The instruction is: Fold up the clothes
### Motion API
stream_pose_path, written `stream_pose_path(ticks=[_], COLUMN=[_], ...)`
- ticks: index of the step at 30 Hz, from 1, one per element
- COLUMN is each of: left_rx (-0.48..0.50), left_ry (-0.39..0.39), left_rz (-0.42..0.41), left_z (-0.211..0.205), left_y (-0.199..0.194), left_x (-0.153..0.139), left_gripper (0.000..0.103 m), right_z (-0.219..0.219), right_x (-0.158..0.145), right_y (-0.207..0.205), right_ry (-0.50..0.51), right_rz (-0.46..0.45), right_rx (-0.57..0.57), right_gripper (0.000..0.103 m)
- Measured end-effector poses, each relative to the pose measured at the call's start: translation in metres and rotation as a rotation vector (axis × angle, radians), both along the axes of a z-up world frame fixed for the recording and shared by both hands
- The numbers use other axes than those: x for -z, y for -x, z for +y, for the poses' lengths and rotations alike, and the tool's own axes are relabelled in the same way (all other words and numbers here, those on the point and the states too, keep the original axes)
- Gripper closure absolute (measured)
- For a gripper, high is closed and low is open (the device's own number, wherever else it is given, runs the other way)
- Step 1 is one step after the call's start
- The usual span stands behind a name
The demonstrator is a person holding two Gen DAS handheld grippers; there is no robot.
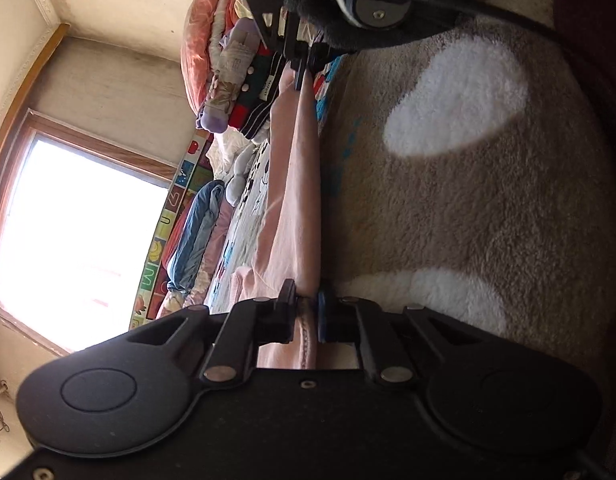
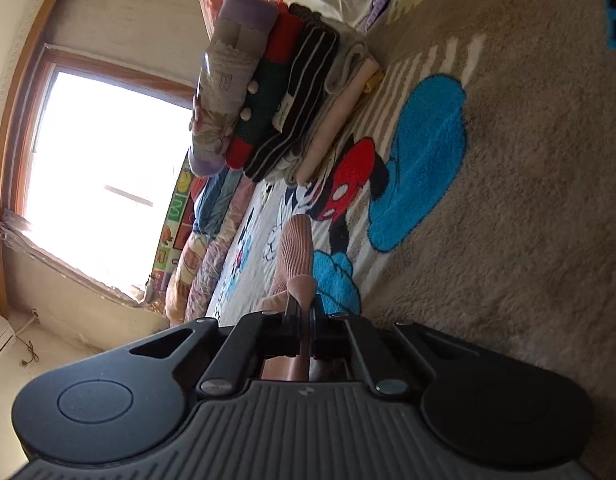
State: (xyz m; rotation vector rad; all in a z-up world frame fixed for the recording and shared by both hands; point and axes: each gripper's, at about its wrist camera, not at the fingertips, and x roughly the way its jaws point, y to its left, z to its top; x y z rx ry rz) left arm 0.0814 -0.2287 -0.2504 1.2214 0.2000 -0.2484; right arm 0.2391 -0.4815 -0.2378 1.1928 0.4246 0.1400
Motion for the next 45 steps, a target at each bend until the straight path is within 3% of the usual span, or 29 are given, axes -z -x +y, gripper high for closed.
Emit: stream_pose_path(ticks=[8,12,18,20,25,27,28,29,32,41,44,45], left_rx=[0.01,0.01,0.008,0.008,0.005,0.004,0.003,0.004,0.007,0.007,0.024,0.032], left_ry=[0.008,0.023,0.032,0.032,0.037,0.038,0.038,0.038,0.038,0.023,0.056,0.082], left_rz=[-0.011,-0.003,-0.006,-0.007,-0.003,-0.001,0.003,0.004,0.0,0.001,0.063,0.101], left_z=[0.001,0.001,0.0,0.0,0.0,0.0,0.0,0.0,-0.001,-0.003,0.003,0.007], left_y=[0.003,0.002,0.003,0.005,0.008,0.009,0.009,0.01,0.012,0.015,0.021,0.023], left_x=[0.001,0.001,0.002,0.004,0.005,0.006,0.006,0.006,0.007,0.006,-0.007,-0.015], left_gripper=[0.099,0.099,0.099,0.099,0.1,0.1,0.1,0.1,0.1,0.1,0.097,0.089], right_z=[-0.009,-0.013,-0.02,-0.022,-0.018,-0.011,-0.008,-0.007,-0.012,-0.014,-0.013,-0.012], right_x=[0.006,0.01,0.011,0.01,-0.001,-0.004,-0.005,-0.003,-0.007,0.004,0.003,0.003], right_y=[0.004,0.008,0.005,-0.002,-0.031,-0.037,-0.039,-0.038,-0.025,-0.027,-0.025,-0.025], right_ry=[0.03,-0.016,-0.084,-0.113,-0.049,0.024,0.062,0.08,0.107,0.173,0.188,0.192], right_rz=[0.053,0.035,0.018,0.022,0.096,0.106,0.109,0.114,0.084,0.101,0.079,0.072], right_rx=[0.011,0.001,-0.023,-0.028,-0.074,-0.082,-0.082,-0.07,0.015,0.017,0.013,0.009], right_gripper=[0.099,0.098,0.081,0.069,0.066,0.075,0.088,0.093,0.094,0.098,0.098,0.098])
